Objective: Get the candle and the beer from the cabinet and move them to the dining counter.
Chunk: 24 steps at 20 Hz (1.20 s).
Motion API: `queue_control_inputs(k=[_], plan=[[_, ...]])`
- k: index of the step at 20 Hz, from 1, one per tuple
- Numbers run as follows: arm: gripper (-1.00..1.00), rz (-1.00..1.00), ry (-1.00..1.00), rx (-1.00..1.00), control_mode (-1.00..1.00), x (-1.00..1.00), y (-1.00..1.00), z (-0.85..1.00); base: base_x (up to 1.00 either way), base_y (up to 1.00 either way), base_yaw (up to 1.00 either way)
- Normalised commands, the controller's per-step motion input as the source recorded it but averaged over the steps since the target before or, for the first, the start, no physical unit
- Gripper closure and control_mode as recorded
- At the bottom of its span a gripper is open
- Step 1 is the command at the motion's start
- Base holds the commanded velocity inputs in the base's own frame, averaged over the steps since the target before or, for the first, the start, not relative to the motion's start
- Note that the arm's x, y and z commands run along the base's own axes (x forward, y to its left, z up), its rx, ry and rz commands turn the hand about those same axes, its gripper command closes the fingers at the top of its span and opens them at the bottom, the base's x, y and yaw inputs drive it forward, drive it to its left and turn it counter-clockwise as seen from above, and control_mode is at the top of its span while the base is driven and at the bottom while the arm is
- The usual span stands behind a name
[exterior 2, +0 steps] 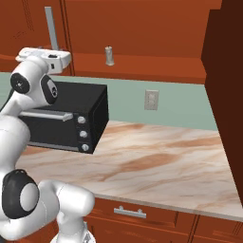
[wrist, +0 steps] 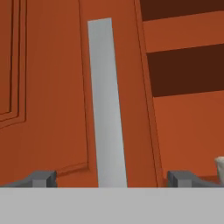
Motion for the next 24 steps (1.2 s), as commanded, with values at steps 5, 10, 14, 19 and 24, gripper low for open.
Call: queue_control_inputs(k=[5, 10, 14, 19, 24], plan=[[-1.00, 0.01, 0.00, 0.00, -1.00, 0.36, 0.00, 0.00, 0.00, 0.00, 0.00], [-1.00, 0.00, 0.00, 0.00, -1.00, 0.36, 0.00, 0.00, 0.00, 0.00, 0.00], [-1.00, 0.00, 0.00, 0.00, -1.00, 0.37, 0.01, 0.00, 0.00, 0.00, 0.00], [-1.00, 0.00, 0.00, 0.00, -1.00, 0.32, 0.01, 0.00, 0.00, 0.00, 0.00], [1.00, 0.00, 0.00, 0.00, -1.00, 0.12, 0.01, 0.00, 0.00, 0.00, 0.00]])
